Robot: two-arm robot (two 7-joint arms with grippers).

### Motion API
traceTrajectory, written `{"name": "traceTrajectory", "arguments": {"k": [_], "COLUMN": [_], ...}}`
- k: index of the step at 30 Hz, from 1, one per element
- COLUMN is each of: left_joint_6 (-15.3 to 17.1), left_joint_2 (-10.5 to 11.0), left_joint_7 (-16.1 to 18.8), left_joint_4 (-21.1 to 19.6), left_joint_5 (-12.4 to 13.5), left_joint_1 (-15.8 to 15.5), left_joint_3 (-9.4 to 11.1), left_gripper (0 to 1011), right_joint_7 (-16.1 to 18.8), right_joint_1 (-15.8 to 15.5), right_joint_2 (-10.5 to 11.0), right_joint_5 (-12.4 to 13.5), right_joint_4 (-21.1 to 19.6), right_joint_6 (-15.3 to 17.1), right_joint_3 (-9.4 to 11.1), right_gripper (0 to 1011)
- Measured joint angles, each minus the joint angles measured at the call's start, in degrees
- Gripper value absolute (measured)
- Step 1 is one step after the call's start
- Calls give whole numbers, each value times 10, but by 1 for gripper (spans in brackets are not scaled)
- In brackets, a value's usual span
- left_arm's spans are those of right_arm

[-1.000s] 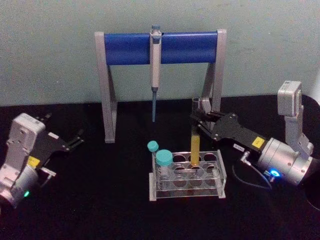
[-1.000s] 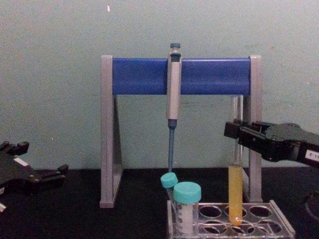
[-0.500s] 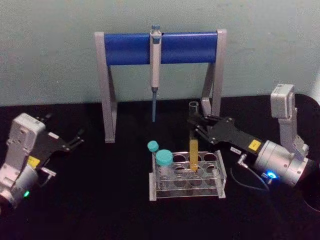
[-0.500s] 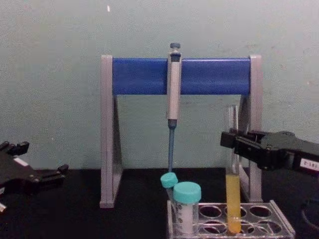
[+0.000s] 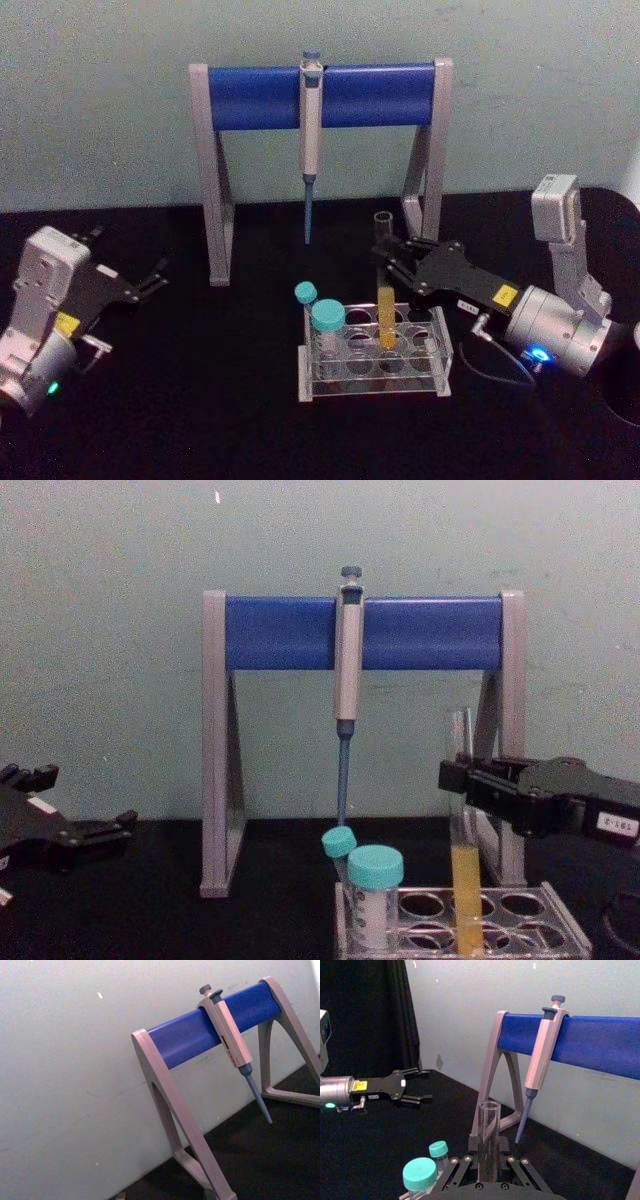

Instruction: Pick up the test tube from the test tube rack, shake it, then place it back into the test tube rack.

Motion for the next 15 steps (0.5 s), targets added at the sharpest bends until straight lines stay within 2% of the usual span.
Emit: {"name": "traceTrajectory", "arguments": {"k": [15], "left_joint_6": [0], "left_joint_2": [0], "left_joint_7": [0], "left_joint_4": [0], "left_joint_5": [0], "left_joint_1": [0], "left_joint_3": [0], "left_gripper": [1001], "right_joint_7": [-1], "right_joint_1": [2], "right_joint_2": [-1], "right_joint_5": [-7], "right_joint_4": [7], "right_joint_6": [3], "right_joint_3": [-3], "right_gripper": [229]}}
